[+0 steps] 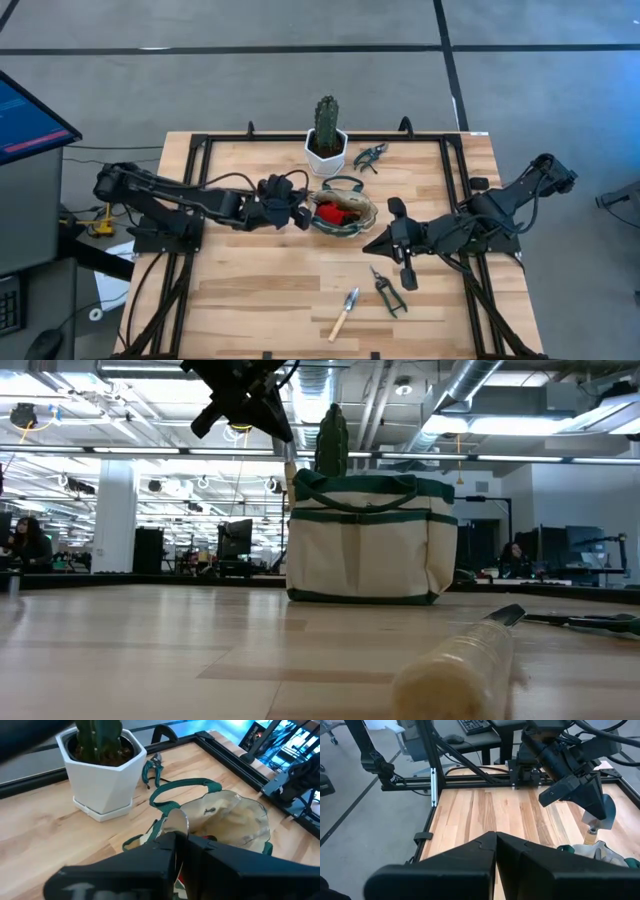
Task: Pick & Place Garden tools in Gardening bag
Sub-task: Put the top brown trowel into the gardening bag
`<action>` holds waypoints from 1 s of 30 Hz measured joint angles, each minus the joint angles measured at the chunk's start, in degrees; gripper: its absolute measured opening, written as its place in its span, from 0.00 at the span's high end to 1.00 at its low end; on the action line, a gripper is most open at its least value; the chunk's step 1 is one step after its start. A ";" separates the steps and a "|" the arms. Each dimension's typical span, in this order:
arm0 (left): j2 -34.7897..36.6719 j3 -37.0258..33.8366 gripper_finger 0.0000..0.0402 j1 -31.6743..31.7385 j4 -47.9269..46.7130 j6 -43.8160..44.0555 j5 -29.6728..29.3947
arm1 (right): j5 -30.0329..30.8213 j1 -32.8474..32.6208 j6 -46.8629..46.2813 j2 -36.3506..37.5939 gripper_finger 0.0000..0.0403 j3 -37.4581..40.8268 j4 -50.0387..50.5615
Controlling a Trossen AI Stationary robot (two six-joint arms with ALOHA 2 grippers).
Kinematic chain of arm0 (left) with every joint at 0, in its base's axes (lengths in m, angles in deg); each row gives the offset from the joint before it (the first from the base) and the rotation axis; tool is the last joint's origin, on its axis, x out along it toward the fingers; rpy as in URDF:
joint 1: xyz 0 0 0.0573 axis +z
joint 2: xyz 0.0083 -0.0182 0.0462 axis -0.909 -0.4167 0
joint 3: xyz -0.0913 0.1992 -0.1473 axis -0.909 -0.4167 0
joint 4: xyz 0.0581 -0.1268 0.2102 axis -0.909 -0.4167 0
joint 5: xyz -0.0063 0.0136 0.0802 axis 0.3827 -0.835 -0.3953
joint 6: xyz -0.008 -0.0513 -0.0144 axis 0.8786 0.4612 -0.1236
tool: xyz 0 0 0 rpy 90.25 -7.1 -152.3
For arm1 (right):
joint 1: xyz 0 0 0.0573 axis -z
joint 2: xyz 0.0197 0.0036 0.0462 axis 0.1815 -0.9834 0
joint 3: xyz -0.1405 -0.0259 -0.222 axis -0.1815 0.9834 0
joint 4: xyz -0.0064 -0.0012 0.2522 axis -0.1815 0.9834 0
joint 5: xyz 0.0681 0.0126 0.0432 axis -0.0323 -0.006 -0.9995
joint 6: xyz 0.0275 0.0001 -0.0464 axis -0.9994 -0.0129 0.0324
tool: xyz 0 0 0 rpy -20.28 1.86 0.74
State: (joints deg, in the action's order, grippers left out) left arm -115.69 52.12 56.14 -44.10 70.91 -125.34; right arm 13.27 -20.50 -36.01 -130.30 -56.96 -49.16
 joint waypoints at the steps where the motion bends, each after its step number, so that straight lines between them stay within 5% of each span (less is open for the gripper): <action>1: 0.01 0.00 1.00 0.00 0.00 -0.02 -0.01 | 0.00 0.00 -0.07 0.00 1.00 0.00 0.01; 30: -9.81 -0.01 1.00 3.02 2.35 0.68 2.81 | -0.15 -0.09 -1.58 0.00 1.00 -0.02 -0.91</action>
State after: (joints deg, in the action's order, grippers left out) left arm -125.50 52.11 59.16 -41.75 71.59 -122.53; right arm 13.12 -20.59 -37.59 -130.30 -56.98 -50.07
